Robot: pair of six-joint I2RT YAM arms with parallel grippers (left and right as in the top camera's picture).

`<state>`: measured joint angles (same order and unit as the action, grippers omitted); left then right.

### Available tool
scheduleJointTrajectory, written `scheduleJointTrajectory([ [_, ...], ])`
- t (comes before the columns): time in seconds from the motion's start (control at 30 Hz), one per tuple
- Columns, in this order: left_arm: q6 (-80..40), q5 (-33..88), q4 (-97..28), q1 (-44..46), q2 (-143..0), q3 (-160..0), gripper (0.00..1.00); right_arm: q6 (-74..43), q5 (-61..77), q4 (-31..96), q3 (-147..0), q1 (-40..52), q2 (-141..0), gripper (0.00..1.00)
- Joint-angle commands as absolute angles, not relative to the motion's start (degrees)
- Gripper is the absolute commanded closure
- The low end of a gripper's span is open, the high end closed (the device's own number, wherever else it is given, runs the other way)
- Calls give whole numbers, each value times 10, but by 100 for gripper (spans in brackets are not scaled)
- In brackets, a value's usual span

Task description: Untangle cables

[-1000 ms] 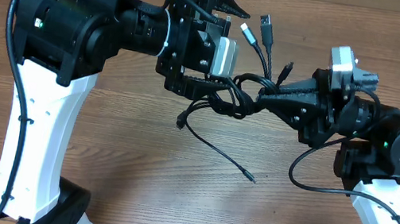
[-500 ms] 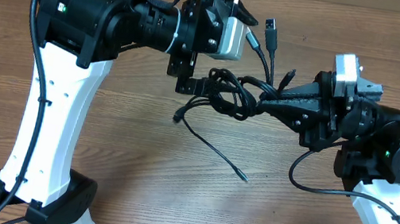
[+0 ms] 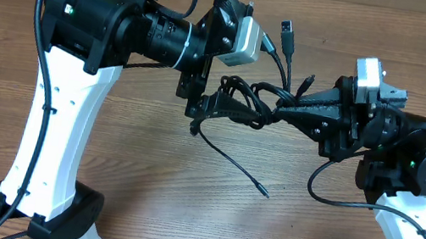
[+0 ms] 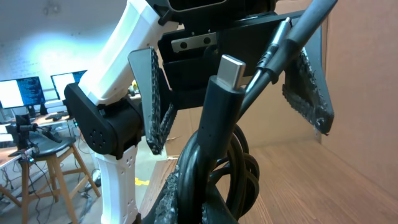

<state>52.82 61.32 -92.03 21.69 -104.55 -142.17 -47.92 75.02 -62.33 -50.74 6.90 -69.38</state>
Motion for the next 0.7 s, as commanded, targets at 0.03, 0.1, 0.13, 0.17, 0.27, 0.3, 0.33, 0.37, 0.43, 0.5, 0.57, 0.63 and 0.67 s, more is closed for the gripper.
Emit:
scheduleJointTrajectory([
  [0.03,523,644,-921,225,-1049,-1426,19,-477,741,-627,-515,72,-691,96],
  [0.1,523,641,-918,230,-1049,-1426,36,-477,741,-627,-515,72,-691,96],
  [0.13,523,641,-917,232,-1049,-1426,38,-477,743,-627,-515,72,-691,96],
  [0.17,523,642,-916,237,-1050,-1426,37,-477,743,-627,-515,72,-691,96],
  [0.27,523,641,-915,247,-1054,-1426,38,-477,745,-627,-515,72,-691,96],
  [0.3,523,640,-914,251,-1057,-1426,40,-477,747,-627,-515,72,-691,96],
  [0.33,523,638,-914,253,-1058,-1426,44,-477,747,-627,-515,72,-691,96],
  [0.37,523,634,-914,254,-1061,-1426,50,-477,747,-627,-515,72,-691,96],
  [0.43,523,624,-914,255,-1064,-1426,71,-477,747,-627,-515,72,-691,96],
  [0.5,523,617,-915,255,-1066,-1426,96,-477,747,-627,-515,72,-691,96],
  [0.57,522,607,-915,255,-1067,-1426,96,-477,747,-627,-515,72,-691,96],
  [0.63,522,604,-917,255,-1067,-1426,89,-477,747,-627,-515,72,-691,96],
  [0.67,522,604,-920,255,-1067,-1426,83,-477,747,-627,-515,72,-691,96],
])
